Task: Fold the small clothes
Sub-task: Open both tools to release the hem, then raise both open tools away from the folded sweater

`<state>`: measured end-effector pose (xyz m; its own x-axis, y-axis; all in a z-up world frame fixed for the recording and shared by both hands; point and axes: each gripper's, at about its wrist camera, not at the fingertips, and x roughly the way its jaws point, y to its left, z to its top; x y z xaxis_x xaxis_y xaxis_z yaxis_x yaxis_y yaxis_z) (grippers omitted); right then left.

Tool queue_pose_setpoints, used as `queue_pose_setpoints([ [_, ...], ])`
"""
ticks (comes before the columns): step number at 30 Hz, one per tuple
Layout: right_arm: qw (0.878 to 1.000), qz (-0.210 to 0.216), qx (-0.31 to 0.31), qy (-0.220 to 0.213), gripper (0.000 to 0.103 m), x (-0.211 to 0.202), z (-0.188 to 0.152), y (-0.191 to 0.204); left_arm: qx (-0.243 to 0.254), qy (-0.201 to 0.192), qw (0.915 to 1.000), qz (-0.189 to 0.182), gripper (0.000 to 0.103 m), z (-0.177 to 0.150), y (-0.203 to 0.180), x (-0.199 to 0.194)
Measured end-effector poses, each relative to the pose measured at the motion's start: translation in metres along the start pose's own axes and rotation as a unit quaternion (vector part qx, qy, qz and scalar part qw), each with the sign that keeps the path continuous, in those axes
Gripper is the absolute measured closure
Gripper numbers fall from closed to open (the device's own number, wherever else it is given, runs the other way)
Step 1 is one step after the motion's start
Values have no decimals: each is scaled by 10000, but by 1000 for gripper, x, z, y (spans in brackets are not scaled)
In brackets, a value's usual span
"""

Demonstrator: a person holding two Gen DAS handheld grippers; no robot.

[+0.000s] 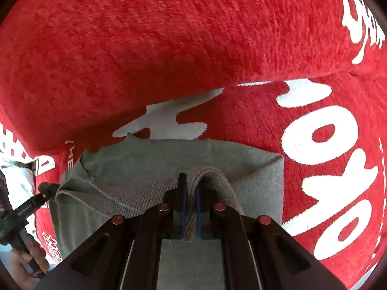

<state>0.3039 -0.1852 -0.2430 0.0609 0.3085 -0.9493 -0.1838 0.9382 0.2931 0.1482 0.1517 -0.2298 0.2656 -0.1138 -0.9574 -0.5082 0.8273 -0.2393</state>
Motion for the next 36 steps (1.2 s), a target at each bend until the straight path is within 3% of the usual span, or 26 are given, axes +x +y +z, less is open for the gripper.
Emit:
queue_pose_setpoints([
  [3, 10000, 18, 62, 42, 96, 3, 1, -1, -98, 2, 9999, 39, 97, 2, 1, 5],
  [4, 9999, 29, 99, 66, 94, 4, 1, -2, -167, 48, 9998, 40, 90, 3, 2, 7],
  [5, 9999, 48, 140, 78, 90, 4, 2, -3, -262, 123, 9996, 55, 77, 5, 4, 10],
  [6, 9998, 50, 164, 88, 87, 3, 2, -4, -324, 132, 9994, 60, 40, 5, 5, 10],
  [7, 9998, 19, 174, 64, 77, 1, 2, -5, -416, -9, 9991, 28, 20, 5, 7, 6],
  [8, 9999, -19, 168, 3, 61, -3, 2, -5, -458, -188, 9988, 51, 20, 4, 8, -1],
  [9, 9998, -45, 173, -83, 51, -7, 1, -6, -470, -234, 9986, 23, 20, 2, 9, -4],
  [10, 9996, -90, 198, -193, 31, -13, 1, -8, -522, -226, 9983, -82, 20, 1, 11, -8],
  [11, 9989, -143, 244, -377, 26, -21, 0, -10, -559, -239, 9981, -139, 20, -1, 11, -12],
  [14, 9986, -106, 100, -499, 26, -33, -6, -8, -447, -287, 9979, -361, 20, -12, 7, -20],
  [17, 9964, -170, -705, -438, 26, -30, -16, 17, 82, -87, 9991, -412, 20, -29, -11, -15],
  [20, 9861, -195, -1632, -257, 26, -14, -25, 50, 606, 108, 9978, -261, 20, -42, -32, 2],
  [23, 9768, -271, -2122, -30, 26, 8, -26, 68, 562, 162, 9983, 18, 20, -40, -32, 18],
  [26, 9743, -729, -2121, 211, 29, 32, -18, 58, 340, 304, 9987, 219, 20, -34, -19, 30],
  [28, 9749, -734, -2101, 85, 30, 30, -16, 51, 443, 264, 9982, 314, 20, -32, -20, 30],
  [32, 9805, -1169, -1575, -61, 30, 12, -13, 27, 313, 223, 9985, 399, 20, -37, -16, 19],
  [36, 9871, -832, -1322, -358, 29, -25, -41, 17, 273, 79, 9996, 73, 20, -67, -20, -4],
])
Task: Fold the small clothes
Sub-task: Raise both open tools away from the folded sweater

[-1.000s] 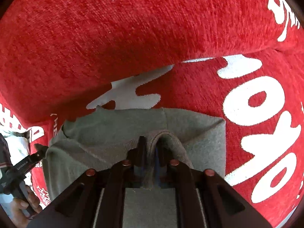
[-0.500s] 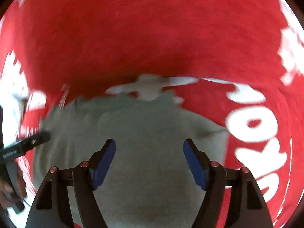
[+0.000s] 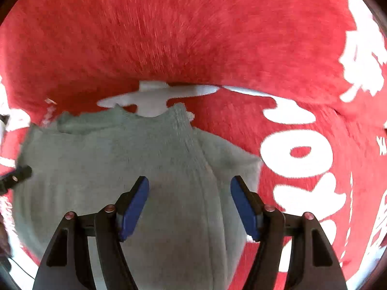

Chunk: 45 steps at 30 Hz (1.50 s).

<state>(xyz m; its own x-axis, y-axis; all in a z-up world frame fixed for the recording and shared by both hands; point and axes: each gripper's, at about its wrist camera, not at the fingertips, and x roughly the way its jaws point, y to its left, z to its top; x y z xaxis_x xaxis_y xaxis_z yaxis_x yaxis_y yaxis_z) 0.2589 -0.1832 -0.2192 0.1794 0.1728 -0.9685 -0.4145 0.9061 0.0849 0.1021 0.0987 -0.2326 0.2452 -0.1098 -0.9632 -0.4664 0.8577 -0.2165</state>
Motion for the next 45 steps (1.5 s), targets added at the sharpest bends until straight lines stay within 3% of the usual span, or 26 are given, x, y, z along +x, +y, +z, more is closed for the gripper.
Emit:
queue_pose_setpoints([
  [4, 9977, 129, -658, 86, 29, -11, -49, 30, 567, 152, 9983, 12, 20, -43, -26, -2],
  [8, 9917, -105, -1256, 250, 27, 4, -86, 57, 630, 175, 9972, 375, 20, -63, -19, 6],
  [13, 9953, -95, -942, 213, 26, -4, -95, 34, 916, 151, 9943, 517, 20, -75, -15, -6],
  [16, 9959, -271, -828, 233, 26, -18, -93, 25, 445, 45, 9987, 257, 20, -82, -3, -25],
  [19, 9974, -224, -667, 125, 26, -36, -96, 26, 258, 158, 9992, 264, 20, -95, 1, -23],
  [22, 9966, -178, -738, 323, 26, -32, -119, 39, 249, 398, 9975, 533, 20, -110, 8, -8],
  [25, 9944, -280, -704, 736, 21, -11, -152, 38, 361, 311, 9970, 610, 20, -118, 11, -5],
  [27, 9977, -152, -564, 340, 20, -17, -168, 29, 557, 315, 9956, 686, 20, -121, 7, -5],
  [28, 9971, -175, -638, 365, 20, -18, -174, 30, 613, 318, 9952, 698, 19, -123, 7, -5],
  [33, 9923, -373, -1069, 499, 18, -17, -182, 39, 568, 326, 9953, 717, 14, -131, 9, -6],
  [40, 9899, -355, -982, 957, 18, -20, -174, 43, 465, 486, 9951, 718, 15, -139, 16, -12],
  [42, 9912, -271, -751, 1059, 18, -25, -165, 40, 171, 373, 9972, 625, 15, -146, 28, -30],
  [45, 9967, -142, -202, 776, 18, -44, -145, 37, -443, 90, 9980, 452, 15, -151, 54, -51],
])
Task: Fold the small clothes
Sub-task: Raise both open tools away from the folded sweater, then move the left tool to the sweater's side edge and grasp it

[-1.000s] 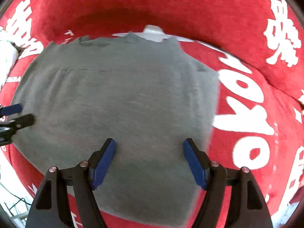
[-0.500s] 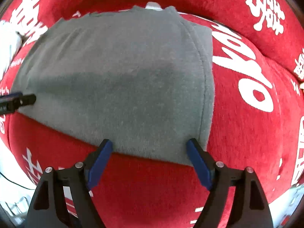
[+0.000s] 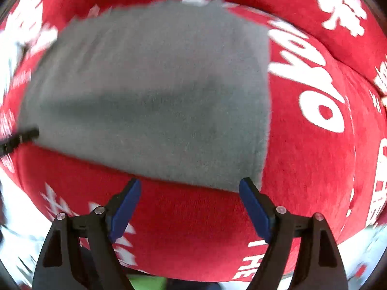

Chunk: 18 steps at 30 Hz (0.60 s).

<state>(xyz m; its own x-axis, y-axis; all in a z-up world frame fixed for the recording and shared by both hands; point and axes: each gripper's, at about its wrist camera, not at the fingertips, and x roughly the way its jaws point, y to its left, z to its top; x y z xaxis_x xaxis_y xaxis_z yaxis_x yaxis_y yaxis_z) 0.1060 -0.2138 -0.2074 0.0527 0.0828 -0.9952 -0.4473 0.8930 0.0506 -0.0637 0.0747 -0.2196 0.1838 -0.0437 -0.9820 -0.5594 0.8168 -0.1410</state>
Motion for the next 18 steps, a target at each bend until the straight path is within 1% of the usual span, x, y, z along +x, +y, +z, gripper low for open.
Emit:
queue_pose_setpoints([
  [1, 9999, 50, 130, -103, 18, -6, 9, 3, -124, -29, 9999, -20, 15, 0, 7, -2],
  [3, 9996, 155, 151, -191, 18, -10, 28, 15, -402, -90, 9991, 19, 15, 4, 24, -2],
  [4, 9995, 186, 105, -229, 18, -9, 34, 22, -491, -95, 9987, 71, 15, 7, 30, 0],
  [7, 9983, 307, -274, -405, 18, -7, 71, 61, -822, -28, 9966, 84, 15, 14, 47, 7],
  [8, 9974, 389, -407, -440, 17, -4, 85, 77, -1024, 69, 9947, 4, 15, 13, 55, 12],
  [10, 9962, 494, -564, -446, 17, 2, 105, 102, -1252, 208, 9918, -114, 15, 8, 66, 18],
  [11, 9954, 547, -678, -406, 17, 11, 121, 121, -1381, 260, 9899, -195, 15, 3, 72, 19],
  [14, 9938, 569, -893, -336, 17, 33, 152, 163, -1692, 245, 9842, -455, 15, -12, 87, 14],
  [16, 9933, 551, -960, -340, 17, 42, 167, 180, -1927, 226, 9787, -665, 15, -22, 98, 7],
  [18, 9927, 519, -1026, -376, 17, 56, 185, 203, -2027, 201, 9761, -752, 15, -29, 107, 3],
])
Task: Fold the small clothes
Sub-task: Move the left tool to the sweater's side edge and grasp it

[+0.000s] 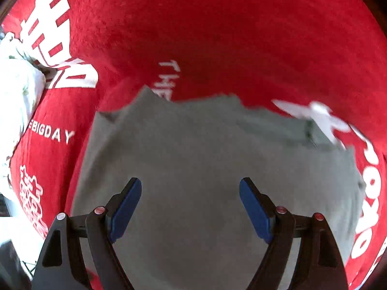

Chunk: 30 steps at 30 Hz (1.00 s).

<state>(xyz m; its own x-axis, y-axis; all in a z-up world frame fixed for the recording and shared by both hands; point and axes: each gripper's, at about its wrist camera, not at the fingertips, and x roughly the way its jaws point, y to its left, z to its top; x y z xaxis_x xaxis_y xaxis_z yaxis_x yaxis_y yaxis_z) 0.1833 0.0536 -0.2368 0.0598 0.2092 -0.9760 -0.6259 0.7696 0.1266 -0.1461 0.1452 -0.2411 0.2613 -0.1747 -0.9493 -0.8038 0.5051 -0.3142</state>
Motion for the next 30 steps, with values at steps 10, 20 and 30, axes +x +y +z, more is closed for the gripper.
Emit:
queue_pose_setpoints([
  [10, 9995, -2, 227, 213, 17, 36, 45, 26, 217, 44, 9951, -965, 15, 10, 15, -9],
  [20, 9965, 331, 758, 114, 17, -23, 6, 6, -273, 94, 9741, -2241, 8, 40, 6, 18],
  [30, 9977, 426, 300, 428, 17, -2, 21, 46, -277, 282, 9707, -2369, 84, 55, 22, 31],
])
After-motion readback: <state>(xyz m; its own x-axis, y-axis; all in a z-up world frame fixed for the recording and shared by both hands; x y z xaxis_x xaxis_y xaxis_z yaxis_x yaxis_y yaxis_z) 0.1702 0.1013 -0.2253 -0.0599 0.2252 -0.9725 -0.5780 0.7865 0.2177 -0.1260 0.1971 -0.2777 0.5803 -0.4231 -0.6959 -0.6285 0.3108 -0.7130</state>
